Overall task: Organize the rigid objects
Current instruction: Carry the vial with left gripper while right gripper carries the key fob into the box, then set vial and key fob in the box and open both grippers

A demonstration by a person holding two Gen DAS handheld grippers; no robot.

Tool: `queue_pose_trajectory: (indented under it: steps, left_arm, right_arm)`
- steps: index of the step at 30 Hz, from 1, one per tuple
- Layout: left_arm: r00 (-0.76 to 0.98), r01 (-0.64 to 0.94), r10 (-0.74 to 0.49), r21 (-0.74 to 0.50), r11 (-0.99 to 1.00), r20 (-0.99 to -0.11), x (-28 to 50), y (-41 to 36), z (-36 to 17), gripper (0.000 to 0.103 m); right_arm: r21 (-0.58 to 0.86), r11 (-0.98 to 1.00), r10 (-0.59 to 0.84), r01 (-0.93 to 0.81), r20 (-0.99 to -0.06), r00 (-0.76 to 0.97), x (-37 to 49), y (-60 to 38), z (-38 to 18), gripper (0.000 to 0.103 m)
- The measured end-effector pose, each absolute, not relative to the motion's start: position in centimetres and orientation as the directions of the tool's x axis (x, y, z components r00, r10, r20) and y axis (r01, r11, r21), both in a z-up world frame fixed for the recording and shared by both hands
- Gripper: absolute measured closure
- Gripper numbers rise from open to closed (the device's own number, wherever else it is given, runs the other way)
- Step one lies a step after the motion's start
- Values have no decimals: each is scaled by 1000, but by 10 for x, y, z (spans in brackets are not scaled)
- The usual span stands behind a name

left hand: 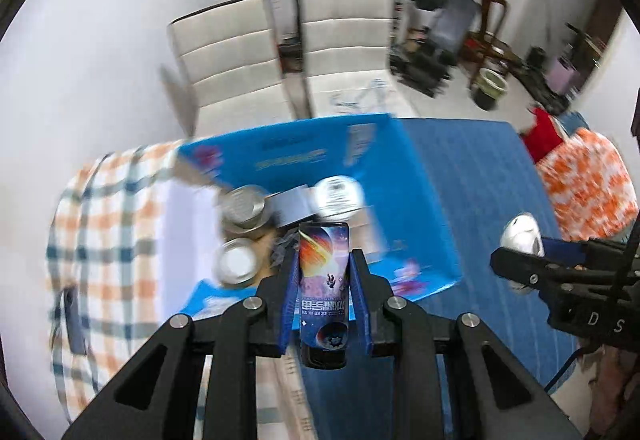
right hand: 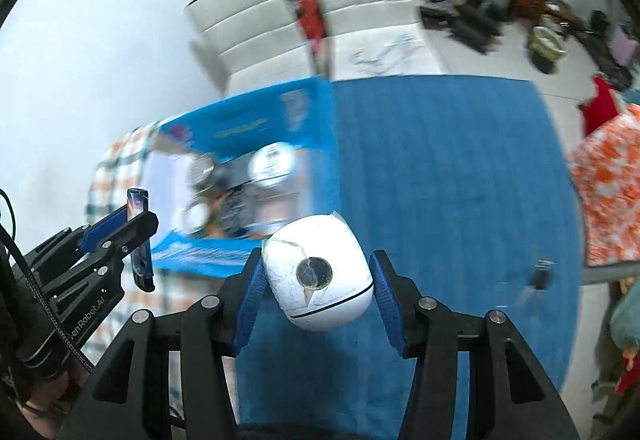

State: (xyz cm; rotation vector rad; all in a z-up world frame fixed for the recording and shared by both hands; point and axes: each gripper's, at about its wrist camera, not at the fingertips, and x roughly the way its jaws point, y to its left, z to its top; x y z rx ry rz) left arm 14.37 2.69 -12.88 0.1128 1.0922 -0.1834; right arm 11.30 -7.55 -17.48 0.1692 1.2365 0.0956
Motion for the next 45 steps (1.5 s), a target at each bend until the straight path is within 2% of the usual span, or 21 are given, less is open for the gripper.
queue_pose_trajectory:
  steps: [5, 15, 28, 30, 31, 33, 34, 36, 39, 40, 45]
  left_arm:
    - [393, 131, -76, -26, 991, -916, 157, 80, -166, 81]
    - [226, 75, -132, -118, 990, -965, 198, 127, -250, 81]
    - [165, 71, -126, -116, 991, -978, 209, 129, -268, 78]
    - [166, 70, -110, -99, 993, -980, 207, 129, -264, 61]
    - [164, 71, -105, -94, 993, -981, 207, 129, -261, 56]
    - [178, 65, -96, -85, 994, -979, 203, 129, -253, 33]
    - [186, 60, -86, -76, 995, -979, 202, 129, -250, 29]
    - [197, 58, -74, -64, 996, -978, 198, 129, -240, 14]
    - [221, 44, -72, -64, 997, -973, 190, 131, -223, 2]
    - [233, 43, -67, -58, 997, -970, 188, 130, -216, 1]
    - [280, 47, -60, -48, 998, -958, 172, 116, -185, 1]
  right_arm:
    - [303, 953, 295, -7, -926, 237, 138, -14, -213, 48]
    - [305, 950, 296, 71, -948, 114, 189, 17, -306, 48]
    - [232, 966, 231, 113, -973, 21, 213, 31, -367, 47]
    - [220, 970, 220, 105, -975, 13, 213, 31, -368, 46]
    - [217, 971, 217, 101, -976, 13, 212, 31, -366, 42]
    - [210, 973, 209, 94, -978, 21, 209, 30, -360, 36]
    - [199, 976, 197, 88, -980, 30, 207, 29, -355, 30]
    - [181, 981, 177, 73, -983, 56, 202, 25, -343, 24]
    - [145, 988, 140, 50, -986, 95, 196, 19, -324, 8]
    - [142, 989, 137, 40, -985, 109, 194, 15, -317, 2]
    - [85, 996, 85, -10, -984, 158, 177, 0, -284, 0]
